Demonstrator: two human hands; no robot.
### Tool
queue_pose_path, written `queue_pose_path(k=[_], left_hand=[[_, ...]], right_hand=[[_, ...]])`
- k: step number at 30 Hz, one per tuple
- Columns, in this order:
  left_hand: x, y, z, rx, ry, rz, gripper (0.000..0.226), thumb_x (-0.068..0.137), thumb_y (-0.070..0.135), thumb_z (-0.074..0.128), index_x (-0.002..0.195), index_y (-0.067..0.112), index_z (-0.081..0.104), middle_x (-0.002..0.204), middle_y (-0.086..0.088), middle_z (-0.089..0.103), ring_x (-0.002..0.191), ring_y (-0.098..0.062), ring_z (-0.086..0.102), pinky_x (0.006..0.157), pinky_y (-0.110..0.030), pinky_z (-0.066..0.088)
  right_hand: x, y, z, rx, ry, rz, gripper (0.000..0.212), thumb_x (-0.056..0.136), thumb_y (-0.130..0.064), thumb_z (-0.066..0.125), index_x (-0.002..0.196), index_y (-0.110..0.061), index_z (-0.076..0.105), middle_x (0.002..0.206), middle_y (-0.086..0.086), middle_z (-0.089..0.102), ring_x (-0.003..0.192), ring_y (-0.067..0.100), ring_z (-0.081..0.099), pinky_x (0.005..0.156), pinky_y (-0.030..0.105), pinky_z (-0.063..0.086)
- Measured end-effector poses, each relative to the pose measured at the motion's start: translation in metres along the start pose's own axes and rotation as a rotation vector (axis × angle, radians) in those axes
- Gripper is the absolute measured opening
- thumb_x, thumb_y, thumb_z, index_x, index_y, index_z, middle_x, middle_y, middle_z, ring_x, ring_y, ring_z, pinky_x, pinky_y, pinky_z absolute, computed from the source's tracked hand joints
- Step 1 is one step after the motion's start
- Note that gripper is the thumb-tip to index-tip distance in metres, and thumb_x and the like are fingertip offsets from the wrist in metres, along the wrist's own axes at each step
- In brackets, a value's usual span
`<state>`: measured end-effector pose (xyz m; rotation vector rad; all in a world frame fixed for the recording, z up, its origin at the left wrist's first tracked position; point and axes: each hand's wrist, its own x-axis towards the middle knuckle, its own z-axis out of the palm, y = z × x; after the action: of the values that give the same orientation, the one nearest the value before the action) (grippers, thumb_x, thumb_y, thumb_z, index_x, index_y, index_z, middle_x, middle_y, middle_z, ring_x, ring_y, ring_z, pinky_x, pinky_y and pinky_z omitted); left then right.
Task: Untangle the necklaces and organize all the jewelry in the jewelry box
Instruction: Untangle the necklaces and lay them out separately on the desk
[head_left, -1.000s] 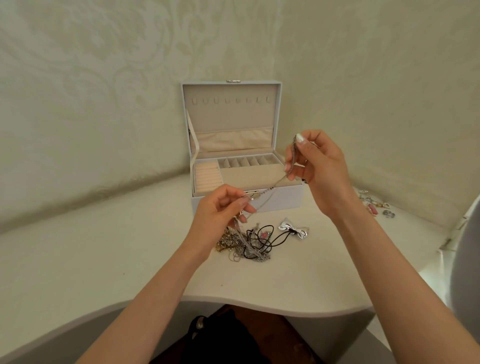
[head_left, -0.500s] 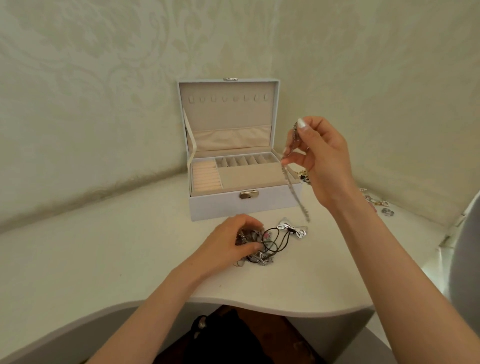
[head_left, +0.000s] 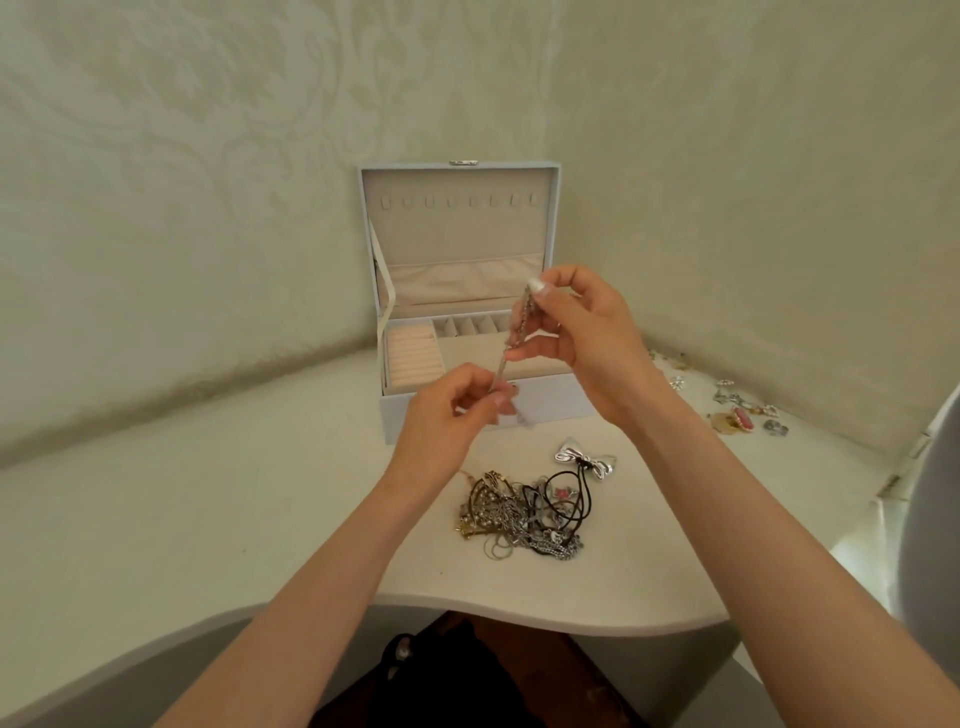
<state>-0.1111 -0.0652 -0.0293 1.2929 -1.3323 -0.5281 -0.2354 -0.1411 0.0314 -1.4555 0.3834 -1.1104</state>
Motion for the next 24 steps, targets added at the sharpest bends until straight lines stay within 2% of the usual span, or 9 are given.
queue_pose_path(k=[2,4,9,12,15,18,21,24], left_hand=[[-0.002,-0.004,-0.008,0.056,0.016,-0.012,0.016,0.087,0.007,0.062,0.080,0.021,0.063,0.069,0.009,0.065,0.060,0.005,0.056,0.061,-0.009,0.042],[-0.005,-0.009,-0.019,0.141,0.021,-0.029,0.011,0.086,0.006,0.063,0.081,0.015,0.065,0.068,0.006,0.065,0.058,0.005,0.057,0.057,-0.007,0.041],[-0.011,-0.029,-0.043,0.619,0.060,-0.100,0.017,0.086,0.028,0.065,0.070,0.030,0.059,0.069,0.012,0.062,0.067,-0.007,0.055,0.062,-0.025,0.040],[-0.016,-0.033,-0.048,0.815,0.049,-0.123,0.014,0.087,0.033,0.063,0.074,0.027,0.060,0.082,0.011,0.059,0.078,-0.012,0.052,0.063,-0.026,0.033],[-0.021,-0.039,-0.049,0.818,0.067,-0.111,0.013,0.086,0.033,0.064,0.078,0.023,0.065,0.091,0.011,0.053,0.076,-0.009,0.049,0.061,-0.024,0.029],[-0.025,-0.044,-0.052,0.768,0.077,-0.123,0.011,0.088,0.030,0.061,0.078,0.026,0.061,0.091,0.013,0.056,0.067,-0.007,0.048,0.058,-0.023,0.029],[-0.027,-0.046,-0.055,0.703,0.100,-0.152,0.014,0.090,0.027,0.059,0.076,0.028,0.057,0.078,0.015,0.062,0.061,0.000,0.050,0.054,-0.019,0.031],[-0.026,-0.047,-0.053,0.701,0.124,-0.177,0.013,0.090,0.027,0.060,0.077,0.026,0.058,0.071,0.013,0.061,0.066,-0.007,0.054,0.056,-0.024,0.035]], right_hand=[[-0.001,0.003,-0.010,0.004,0.074,0.004,0.012,0.094,-0.004,0.052,0.083,-0.009,0.049,0.067,0.007,0.061,0.060,0.019,0.061,0.056,0.029,0.055],[-0.003,0.008,-0.025,-0.026,0.122,0.025,0.011,0.091,-0.001,0.055,0.083,-0.008,0.052,0.066,0.006,0.062,0.061,0.019,0.062,0.058,0.029,0.055],[-0.018,0.035,-0.057,-0.375,0.057,0.242,0.016,0.087,0.006,0.058,0.093,-0.003,0.069,0.065,0.004,0.069,0.058,0.014,0.066,0.059,0.024,0.057],[-0.026,0.051,-0.063,-0.506,0.051,0.345,0.015,0.085,0.008,0.060,0.097,0.005,0.070,0.067,0.009,0.068,0.053,0.010,0.065,0.056,0.019,0.055],[-0.031,0.056,-0.064,-0.561,0.056,0.428,0.014,0.086,0.006,0.061,0.089,-0.002,0.072,0.065,0.008,0.068,0.049,0.007,0.062,0.052,0.017,0.053],[-0.036,0.055,-0.066,-0.635,-0.019,0.467,0.023,0.085,0.005,0.061,0.078,-0.013,0.072,0.063,0.005,0.069,0.052,0.007,0.062,0.051,0.015,0.050],[-0.036,0.054,-0.066,-0.670,0.010,0.453,0.019,0.085,0.006,0.062,0.082,-0.010,0.071,0.061,0.006,0.069,0.049,0.007,0.062,0.047,0.015,0.049],[-0.032,0.057,-0.064,-0.748,0.075,0.417,0.007,0.082,0.002,0.067,0.082,-0.003,0.071,0.058,0.005,0.063,0.041,0.000,0.056,0.044,0.013,0.046]])
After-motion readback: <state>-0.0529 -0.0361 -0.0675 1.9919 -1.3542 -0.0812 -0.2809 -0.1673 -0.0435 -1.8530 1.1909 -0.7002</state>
